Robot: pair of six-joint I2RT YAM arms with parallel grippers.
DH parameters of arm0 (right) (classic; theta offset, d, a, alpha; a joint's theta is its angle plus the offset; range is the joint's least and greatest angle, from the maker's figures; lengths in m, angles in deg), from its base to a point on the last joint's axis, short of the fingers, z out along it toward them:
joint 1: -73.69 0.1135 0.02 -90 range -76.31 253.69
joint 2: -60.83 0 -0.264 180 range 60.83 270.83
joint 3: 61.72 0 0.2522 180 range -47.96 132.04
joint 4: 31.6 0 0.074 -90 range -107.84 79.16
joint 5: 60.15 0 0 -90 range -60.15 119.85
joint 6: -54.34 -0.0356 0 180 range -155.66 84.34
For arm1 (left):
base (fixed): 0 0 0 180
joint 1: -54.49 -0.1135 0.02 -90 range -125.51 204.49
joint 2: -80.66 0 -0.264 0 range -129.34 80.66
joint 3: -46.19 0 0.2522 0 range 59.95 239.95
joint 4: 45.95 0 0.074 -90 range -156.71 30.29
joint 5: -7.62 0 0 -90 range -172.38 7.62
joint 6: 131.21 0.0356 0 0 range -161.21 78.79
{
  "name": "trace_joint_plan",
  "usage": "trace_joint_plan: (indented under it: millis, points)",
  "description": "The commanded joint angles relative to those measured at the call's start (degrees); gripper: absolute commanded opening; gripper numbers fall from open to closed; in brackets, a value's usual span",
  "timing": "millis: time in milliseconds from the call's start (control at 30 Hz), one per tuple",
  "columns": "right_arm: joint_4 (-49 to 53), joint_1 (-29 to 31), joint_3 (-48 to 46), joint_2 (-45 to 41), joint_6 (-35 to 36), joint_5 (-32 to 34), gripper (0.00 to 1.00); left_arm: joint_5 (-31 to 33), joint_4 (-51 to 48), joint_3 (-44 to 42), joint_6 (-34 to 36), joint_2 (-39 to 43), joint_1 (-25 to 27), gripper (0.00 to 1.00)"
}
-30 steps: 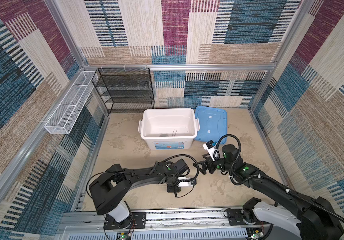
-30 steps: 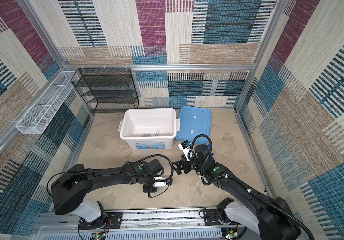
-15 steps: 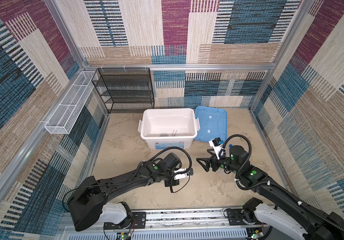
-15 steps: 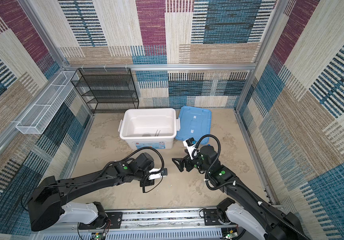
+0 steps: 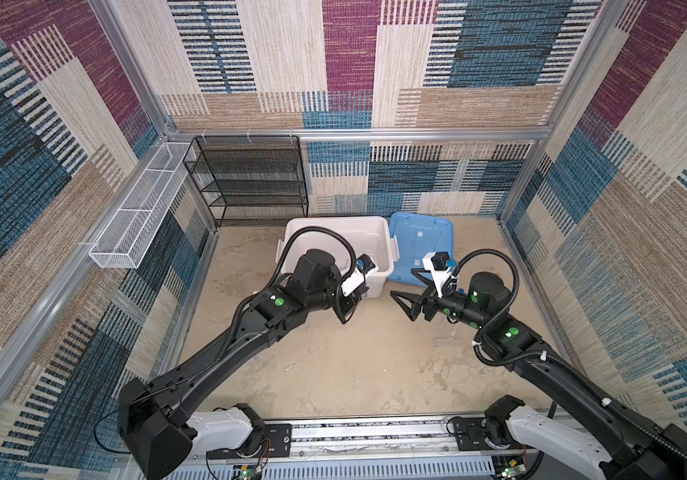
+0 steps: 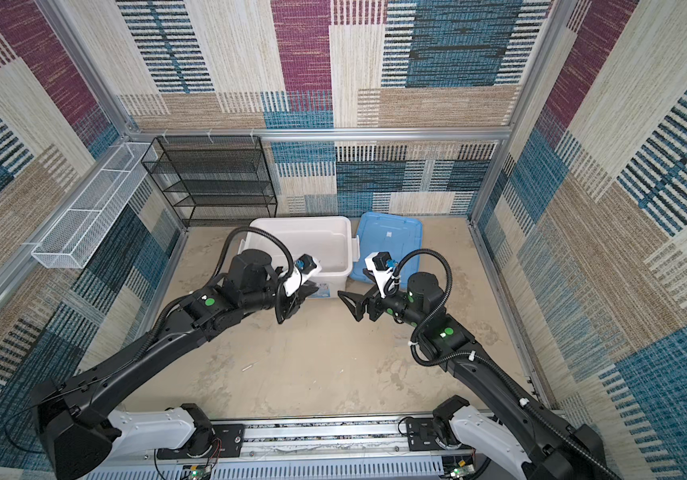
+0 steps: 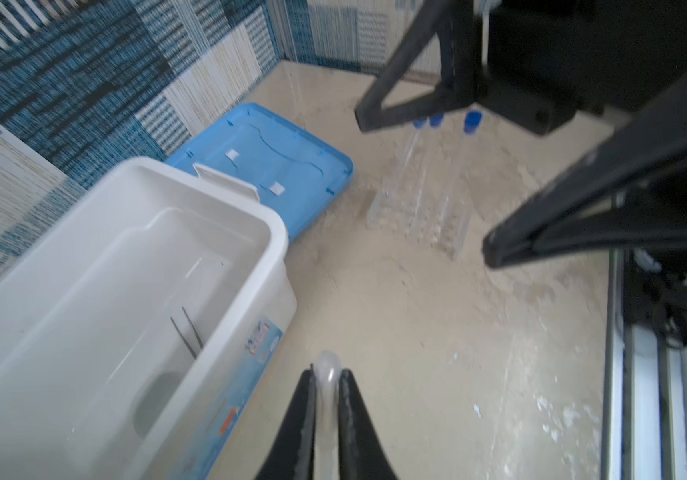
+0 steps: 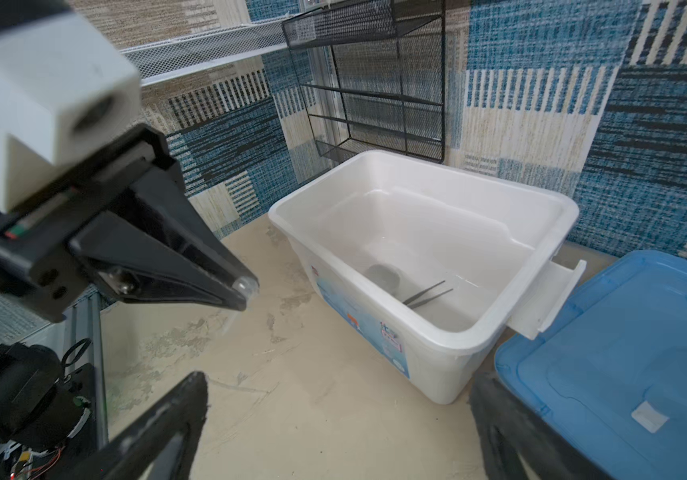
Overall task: Organize the chemistry lab equipment
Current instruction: 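Lift the pipette with the left gripper and carry it over the white bin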
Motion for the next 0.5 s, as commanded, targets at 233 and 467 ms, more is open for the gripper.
trace_joint_plan:
  millis: [233, 467]
  points:
    - [-3.6, -8.2, 10.4, 10.2, -2.0, -7.8, 0.99, -0.4, 0.9, 20.8, -19.9, -17.0, -3.8, 0.11]
    - [-1.8, -8.7, 17.7, 17.9, -1.5, -6.8, 0.99, -2.2, 3.8, 31.8, -33.6, -30.0, -9.1, 0.09]
